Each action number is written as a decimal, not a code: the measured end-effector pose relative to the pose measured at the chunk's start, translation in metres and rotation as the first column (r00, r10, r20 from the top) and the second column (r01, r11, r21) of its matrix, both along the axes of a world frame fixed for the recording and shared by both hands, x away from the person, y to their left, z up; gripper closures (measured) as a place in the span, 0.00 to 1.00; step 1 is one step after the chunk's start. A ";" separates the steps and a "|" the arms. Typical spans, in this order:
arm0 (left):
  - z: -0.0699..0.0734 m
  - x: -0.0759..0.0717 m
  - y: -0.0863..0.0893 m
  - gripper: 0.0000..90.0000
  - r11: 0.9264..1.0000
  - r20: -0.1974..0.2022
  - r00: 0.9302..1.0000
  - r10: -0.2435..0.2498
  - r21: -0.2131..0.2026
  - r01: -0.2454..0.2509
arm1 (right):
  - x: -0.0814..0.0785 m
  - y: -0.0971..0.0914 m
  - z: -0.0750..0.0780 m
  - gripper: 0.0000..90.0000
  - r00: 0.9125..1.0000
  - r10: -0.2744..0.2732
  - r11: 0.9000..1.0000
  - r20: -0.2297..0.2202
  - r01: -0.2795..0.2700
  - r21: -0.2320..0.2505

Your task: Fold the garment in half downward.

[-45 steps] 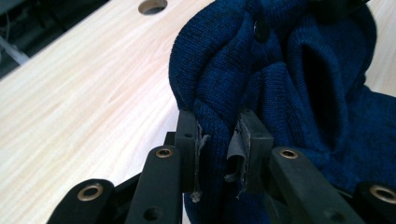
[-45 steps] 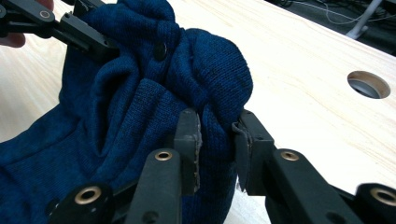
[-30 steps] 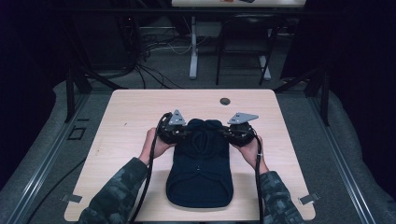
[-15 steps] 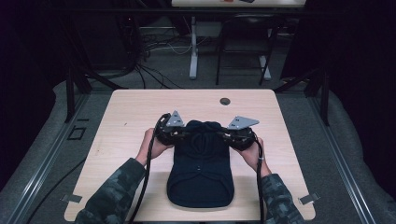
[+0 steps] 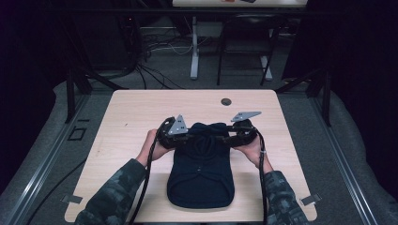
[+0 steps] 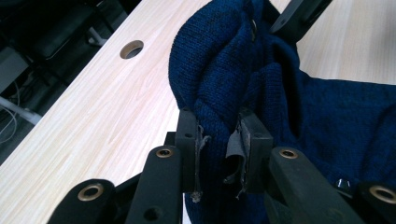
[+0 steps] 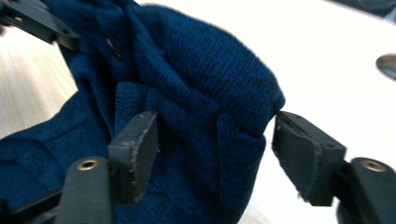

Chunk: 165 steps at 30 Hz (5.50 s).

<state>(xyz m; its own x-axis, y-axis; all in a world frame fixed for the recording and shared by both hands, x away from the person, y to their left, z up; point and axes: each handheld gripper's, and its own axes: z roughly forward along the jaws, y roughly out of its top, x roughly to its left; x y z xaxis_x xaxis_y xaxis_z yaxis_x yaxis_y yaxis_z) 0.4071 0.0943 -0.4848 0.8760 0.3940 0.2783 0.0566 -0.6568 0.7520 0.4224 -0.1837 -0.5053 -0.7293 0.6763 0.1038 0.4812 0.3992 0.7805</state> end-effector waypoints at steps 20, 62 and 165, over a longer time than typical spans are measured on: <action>-0.016 0.016 0.014 0.48 0.996 -0.234 0.970 0.064 -0.052 -0.078 | -0.027 0.015 0.003 0.85 0.984 0.006 0.997 0.178 0.008 -0.074; -0.030 -0.004 0.012 0.45 0.993 -0.110 0.987 0.116 -0.017 -0.119 | -0.049 0.024 -0.011 0.81 0.965 -0.003 0.991 0.262 0.038 -0.128; -0.071 -0.061 0.029 0.37 0.989 -0.337 0.932 0.136 -0.008 -0.148 | -0.105 0.025 -0.062 0.74 0.972 0.233 0.949 0.009 -0.225 -0.222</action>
<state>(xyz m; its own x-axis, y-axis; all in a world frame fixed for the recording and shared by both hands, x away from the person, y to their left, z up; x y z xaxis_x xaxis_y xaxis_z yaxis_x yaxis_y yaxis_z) 0.3456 0.1233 -0.5553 0.8503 0.5249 -0.0367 0.3996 -0.5987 0.6942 0.3174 -0.1590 -0.5671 -0.8678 0.4937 -0.0556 0.3308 0.6576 0.6769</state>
